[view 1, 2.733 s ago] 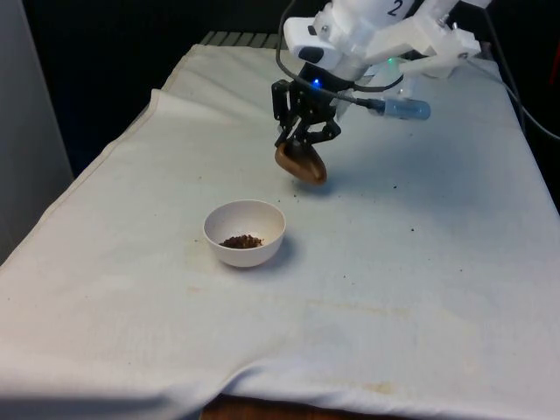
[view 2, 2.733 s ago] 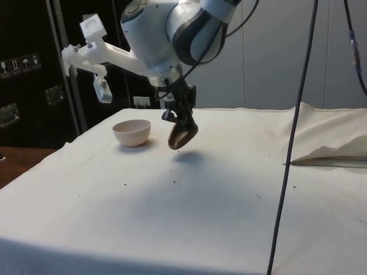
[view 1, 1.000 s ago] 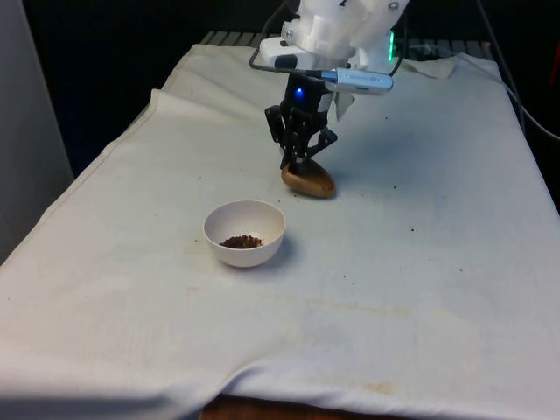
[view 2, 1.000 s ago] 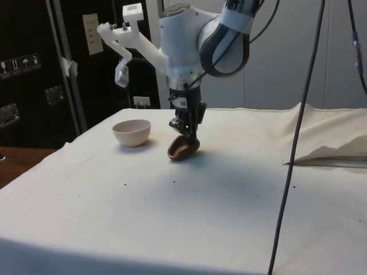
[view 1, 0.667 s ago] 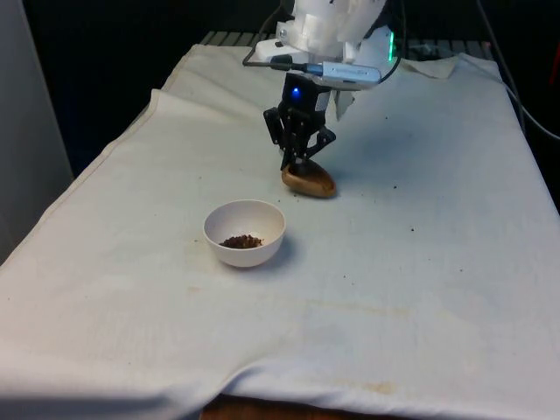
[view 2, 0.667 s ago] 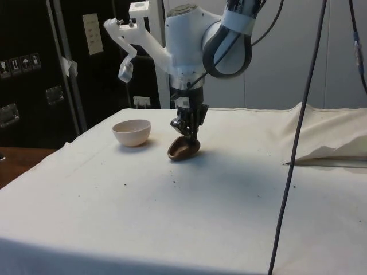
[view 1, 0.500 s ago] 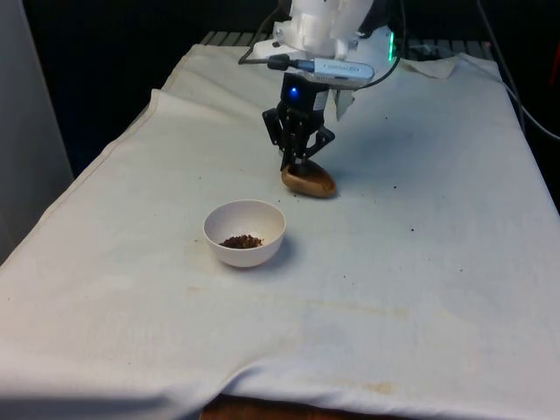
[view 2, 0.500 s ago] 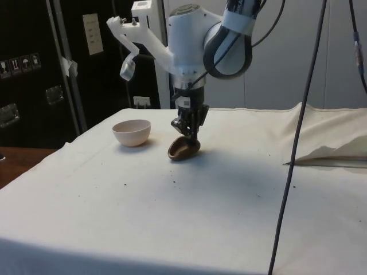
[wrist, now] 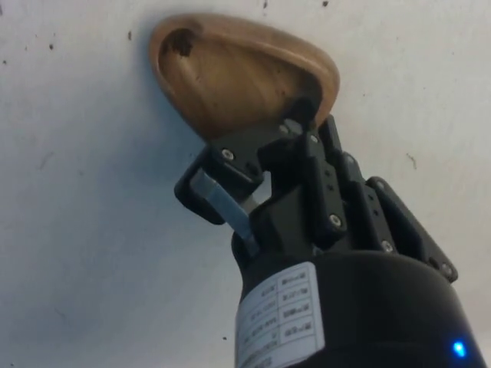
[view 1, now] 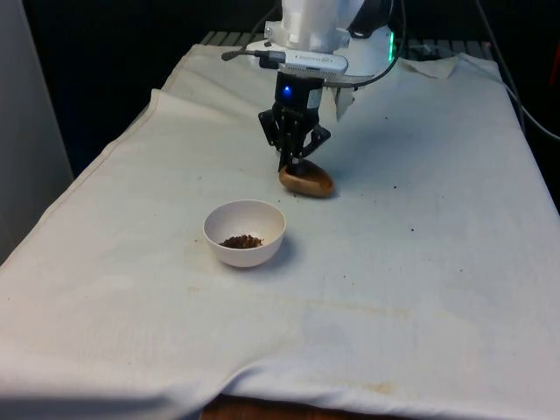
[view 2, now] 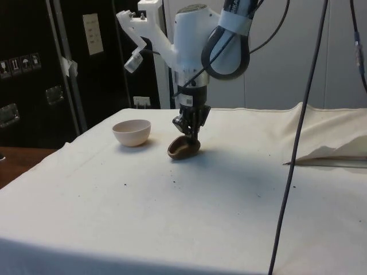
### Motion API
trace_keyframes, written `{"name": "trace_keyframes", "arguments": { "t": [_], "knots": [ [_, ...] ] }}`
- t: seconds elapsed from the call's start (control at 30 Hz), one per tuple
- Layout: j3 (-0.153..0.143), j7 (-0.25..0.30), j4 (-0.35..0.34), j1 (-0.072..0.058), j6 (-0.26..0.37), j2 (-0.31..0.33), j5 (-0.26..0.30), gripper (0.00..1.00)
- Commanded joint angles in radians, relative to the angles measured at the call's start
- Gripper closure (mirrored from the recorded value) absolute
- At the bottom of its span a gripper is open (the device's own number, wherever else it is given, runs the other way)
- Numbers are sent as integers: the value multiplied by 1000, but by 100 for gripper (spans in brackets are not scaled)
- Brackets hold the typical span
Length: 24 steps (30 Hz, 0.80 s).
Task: Pour the coffee beans from the cup into the bowl.
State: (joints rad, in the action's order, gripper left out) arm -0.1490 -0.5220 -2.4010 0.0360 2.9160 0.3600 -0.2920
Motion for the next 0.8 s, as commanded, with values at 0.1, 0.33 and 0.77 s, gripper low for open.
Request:
{"name": "trace_keyframes", "arguments": {
  "t": [0.1, 0.33, 0.77],
  "knots": [
    [25, 25, -12, 18, 11, -10, 32, 99],
    [23, 25, -14, 16, 10, -16, 33, 61],
    [14, 26, -12, 9, -20, -45, 26, 0]
  ]
}}
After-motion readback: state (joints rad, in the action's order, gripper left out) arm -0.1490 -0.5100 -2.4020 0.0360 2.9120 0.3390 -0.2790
